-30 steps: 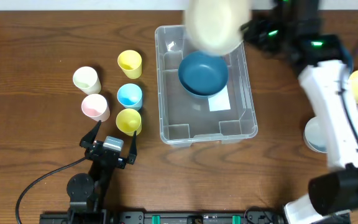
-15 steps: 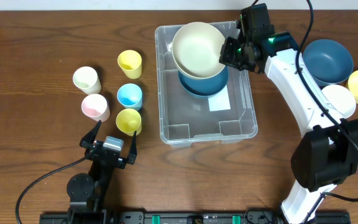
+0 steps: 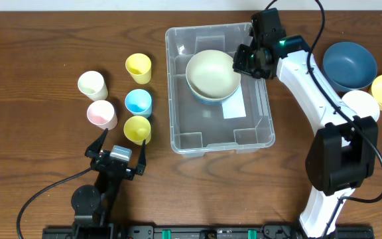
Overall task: Pack container
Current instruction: 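Lift the cream bowl and set it into the teal bowl, then move the right gripper to the second teal bowl and grasp it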
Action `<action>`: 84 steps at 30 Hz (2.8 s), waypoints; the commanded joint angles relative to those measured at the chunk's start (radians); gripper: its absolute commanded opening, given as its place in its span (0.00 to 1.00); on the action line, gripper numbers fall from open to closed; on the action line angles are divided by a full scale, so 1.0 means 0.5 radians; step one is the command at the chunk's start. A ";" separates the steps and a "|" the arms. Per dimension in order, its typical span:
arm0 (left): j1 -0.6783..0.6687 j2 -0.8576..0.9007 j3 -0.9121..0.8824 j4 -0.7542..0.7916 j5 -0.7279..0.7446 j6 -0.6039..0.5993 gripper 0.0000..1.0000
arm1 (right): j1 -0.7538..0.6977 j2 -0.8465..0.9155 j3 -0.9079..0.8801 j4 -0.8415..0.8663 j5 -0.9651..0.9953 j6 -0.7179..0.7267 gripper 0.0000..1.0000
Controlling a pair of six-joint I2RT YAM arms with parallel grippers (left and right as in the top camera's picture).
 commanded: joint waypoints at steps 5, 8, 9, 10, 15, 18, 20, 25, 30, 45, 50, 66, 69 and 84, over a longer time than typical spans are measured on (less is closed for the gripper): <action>0.012 -0.011 -0.036 -0.067 0.027 0.012 0.98 | -0.040 -0.031 0.103 0.028 0.041 -0.114 0.65; 0.012 -0.011 -0.036 -0.067 0.027 0.012 0.98 | -0.117 -0.071 0.301 -0.082 0.142 -0.164 0.78; 0.012 -0.011 -0.036 -0.067 0.027 0.012 0.98 | -0.153 -0.086 0.371 -0.134 0.212 -0.163 0.87; 0.012 -0.011 -0.036 -0.067 0.027 0.012 0.98 | -0.195 -0.098 0.441 -0.184 0.288 -0.153 0.98; 0.012 -0.011 -0.036 -0.067 0.027 0.012 0.98 | -0.554 -0.137 0.692 -0.362 0.519 0.121 0.99; 0.012 -0.011 -0.036 -0.067 0.027 0.012 0.98 | -0.807 -0.121 0.652 -0.372 0.381 0.247 0.99; 0.012 -0.011 -0.036 -0.067 0.027 0.012 0.98 | -0.913 -0.108 0.562 -0.376 0.301 0.296 0.99; 0.012 -0.011 -0.036 -0.067 0.027 0.012 0.98 | -1.039 -0.098 0.212 -0.262 0.344 0.591 0.94; 0.012 -0.011 -0.036 -0.067 0.027 0.012 0.98 | -1.078 -0.098 -0.086 0.016 0.346 0.812 0.87; 0.012 -0.011 -0.036 -0.067 0.027 0.012 0.98 | -1.070 -0.098 -0.444 0.286 0.526 1.599 0.91; 0.012 -0.011 -0.036 -0.067 0.027 0.012 0.98 | -1.070 -0.098 -0.451 0.285 0.585 1.707 0.91; 0.012 -0.011 -0.036 -0.067 0.027 0.012 0.98 | -1.069 0.056 -0.462 0.246 0.611 1.865 0.89; 0.012 -0.011 -0.036 -0.067 0.027 0.012 0.98 | -1.069 0.070 -0.462 0.241 0.613 1.865 0.76; 0.012 -0.011 -0.036 -0.067 0.027 0.012 0.98 | -1.068 0.158 -0.462 0.218 0.618 1.861 0.18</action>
